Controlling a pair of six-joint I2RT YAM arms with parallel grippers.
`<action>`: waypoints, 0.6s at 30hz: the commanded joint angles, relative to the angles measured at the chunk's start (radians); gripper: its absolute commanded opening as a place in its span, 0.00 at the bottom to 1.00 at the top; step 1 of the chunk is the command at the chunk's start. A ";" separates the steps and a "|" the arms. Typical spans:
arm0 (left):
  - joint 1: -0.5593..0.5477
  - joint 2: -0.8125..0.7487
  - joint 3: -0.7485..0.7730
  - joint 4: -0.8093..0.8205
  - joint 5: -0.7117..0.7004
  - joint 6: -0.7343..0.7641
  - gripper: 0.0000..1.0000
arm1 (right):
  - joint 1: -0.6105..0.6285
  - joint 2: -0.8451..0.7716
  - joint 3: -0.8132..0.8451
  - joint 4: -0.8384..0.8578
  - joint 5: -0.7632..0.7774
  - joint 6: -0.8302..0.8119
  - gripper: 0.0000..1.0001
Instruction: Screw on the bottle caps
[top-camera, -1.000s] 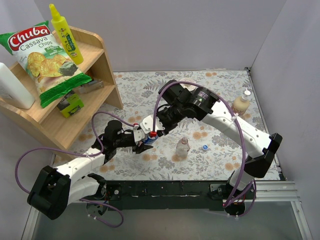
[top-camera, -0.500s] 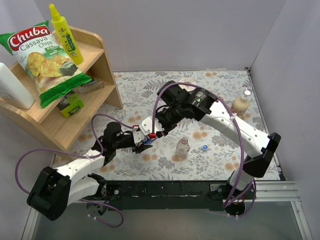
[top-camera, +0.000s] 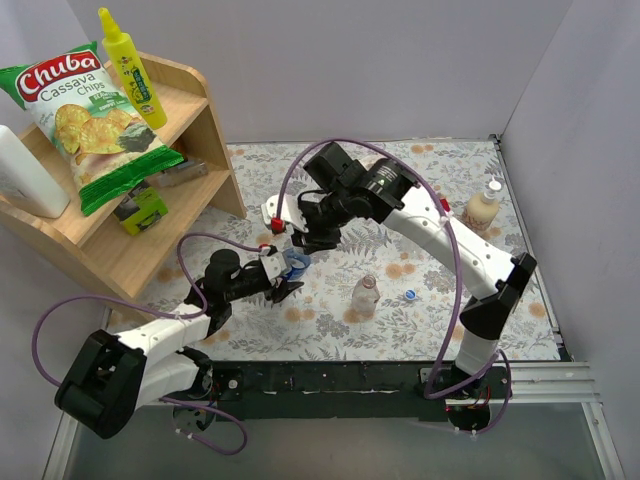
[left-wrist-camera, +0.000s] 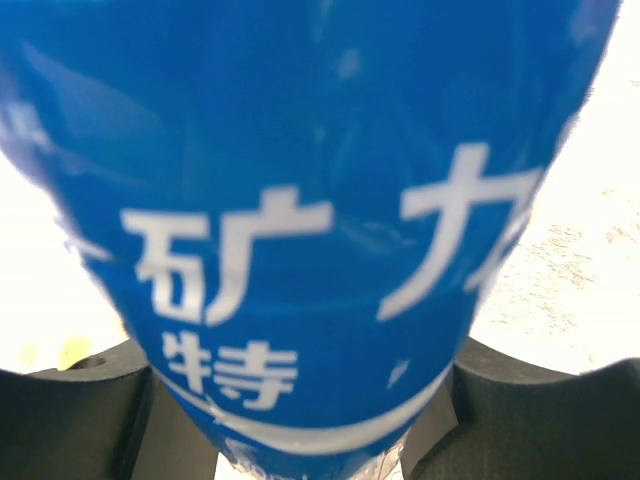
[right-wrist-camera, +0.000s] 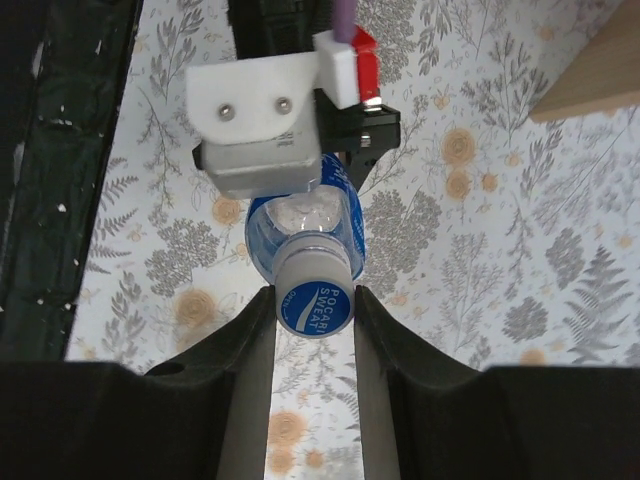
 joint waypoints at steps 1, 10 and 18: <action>-0.007 -0.010 0.060 0.259 -0.111 -0.082 0.00 | 0.004 0.155 0.116 -0.153 0.020 0.341 0.18; -0.008 -0.001 0.050 0.260 -0.203 -0.122 0.00 | -0.001 0.195 0.117 -0.151 0.031 0.474 0.19; -0.010 0.010 0.023 0.177 -0.194 -0.177 0.00 | -0.002 0.172 0.172 -0.142 0.103 0.465 0.34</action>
